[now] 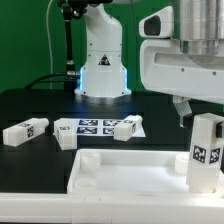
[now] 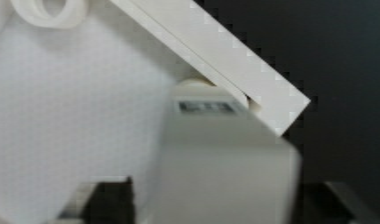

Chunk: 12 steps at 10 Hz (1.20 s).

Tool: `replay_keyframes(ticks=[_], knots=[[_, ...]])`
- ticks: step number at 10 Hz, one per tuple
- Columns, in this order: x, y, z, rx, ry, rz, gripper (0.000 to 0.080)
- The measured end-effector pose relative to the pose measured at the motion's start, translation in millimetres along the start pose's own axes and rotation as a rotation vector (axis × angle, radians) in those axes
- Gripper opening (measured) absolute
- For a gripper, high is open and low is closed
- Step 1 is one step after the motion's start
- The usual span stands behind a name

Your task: Assemble desk

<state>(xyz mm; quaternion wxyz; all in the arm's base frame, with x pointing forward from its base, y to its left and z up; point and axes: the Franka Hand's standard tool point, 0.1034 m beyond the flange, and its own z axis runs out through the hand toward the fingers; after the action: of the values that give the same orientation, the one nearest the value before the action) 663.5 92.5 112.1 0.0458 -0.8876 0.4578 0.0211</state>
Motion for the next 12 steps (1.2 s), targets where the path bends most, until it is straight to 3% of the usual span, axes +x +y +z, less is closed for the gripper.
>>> replay_keyframes(ticks=[1, 2, 8, 12], knots=[[-0.4, -0.2, 0.1, 0.000, 0.000, -0.002, 0.0554], [-0.7, 0.0, 0.0, -0.001, -0.001, -0.076, 0.0620], [-11.9, -4.6, 2.8, -0.011, 0.006, -0.724, 0.0649], [-8.5, -2.5, 3.3, -0.010, 0.012, -0.958, 0.0649]])
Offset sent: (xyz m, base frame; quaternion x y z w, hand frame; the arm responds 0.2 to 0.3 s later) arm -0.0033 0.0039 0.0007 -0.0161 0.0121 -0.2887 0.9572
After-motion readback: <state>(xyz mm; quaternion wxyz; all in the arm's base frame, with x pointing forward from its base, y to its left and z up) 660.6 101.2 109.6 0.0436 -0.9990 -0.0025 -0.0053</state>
